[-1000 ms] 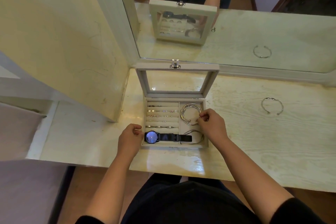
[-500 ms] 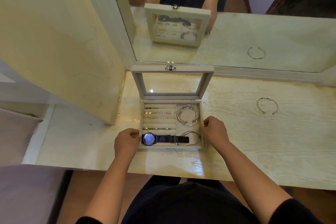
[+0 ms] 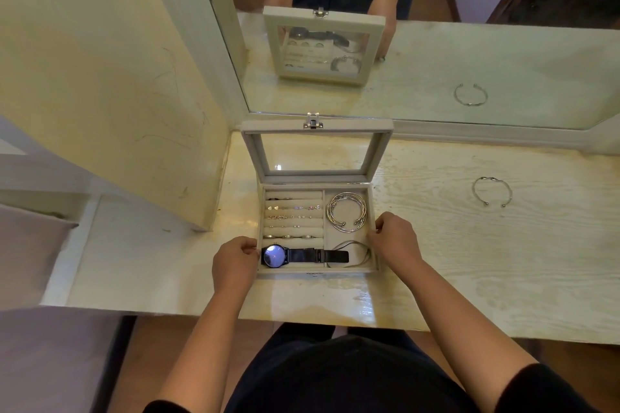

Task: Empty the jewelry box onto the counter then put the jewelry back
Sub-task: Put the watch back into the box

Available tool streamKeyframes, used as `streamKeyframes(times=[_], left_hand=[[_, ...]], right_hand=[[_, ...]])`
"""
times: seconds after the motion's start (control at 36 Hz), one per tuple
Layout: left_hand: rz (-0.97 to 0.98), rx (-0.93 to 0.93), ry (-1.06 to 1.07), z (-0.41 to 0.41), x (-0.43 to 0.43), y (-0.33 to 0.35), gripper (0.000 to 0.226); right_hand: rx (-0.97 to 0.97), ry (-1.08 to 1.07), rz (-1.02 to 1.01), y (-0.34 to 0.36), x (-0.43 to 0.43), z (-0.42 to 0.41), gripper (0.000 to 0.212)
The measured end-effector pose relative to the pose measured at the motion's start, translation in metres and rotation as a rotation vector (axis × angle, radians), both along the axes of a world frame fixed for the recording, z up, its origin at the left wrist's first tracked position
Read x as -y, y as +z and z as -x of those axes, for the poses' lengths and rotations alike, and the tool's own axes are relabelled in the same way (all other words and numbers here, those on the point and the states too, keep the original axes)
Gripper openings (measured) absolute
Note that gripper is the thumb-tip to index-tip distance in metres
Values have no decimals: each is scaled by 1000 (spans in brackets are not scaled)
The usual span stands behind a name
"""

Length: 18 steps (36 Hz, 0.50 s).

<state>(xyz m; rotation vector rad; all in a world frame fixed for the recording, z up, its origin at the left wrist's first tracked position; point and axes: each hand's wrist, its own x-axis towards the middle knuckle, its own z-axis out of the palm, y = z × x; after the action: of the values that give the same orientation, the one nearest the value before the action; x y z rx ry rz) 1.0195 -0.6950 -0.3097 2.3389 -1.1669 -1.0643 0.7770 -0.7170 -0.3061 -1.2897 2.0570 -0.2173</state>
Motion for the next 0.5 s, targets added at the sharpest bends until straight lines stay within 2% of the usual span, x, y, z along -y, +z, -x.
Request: streamKeyframes(times=[0.36,0.5], left_hand=[[-22,-31,1,-1,1,1,28],[46,-52,60,6,3,6,29]], right_hand=[[35,-39,13,-5,-3,2,18],[65,-47,9,-5,-5,4,24]])
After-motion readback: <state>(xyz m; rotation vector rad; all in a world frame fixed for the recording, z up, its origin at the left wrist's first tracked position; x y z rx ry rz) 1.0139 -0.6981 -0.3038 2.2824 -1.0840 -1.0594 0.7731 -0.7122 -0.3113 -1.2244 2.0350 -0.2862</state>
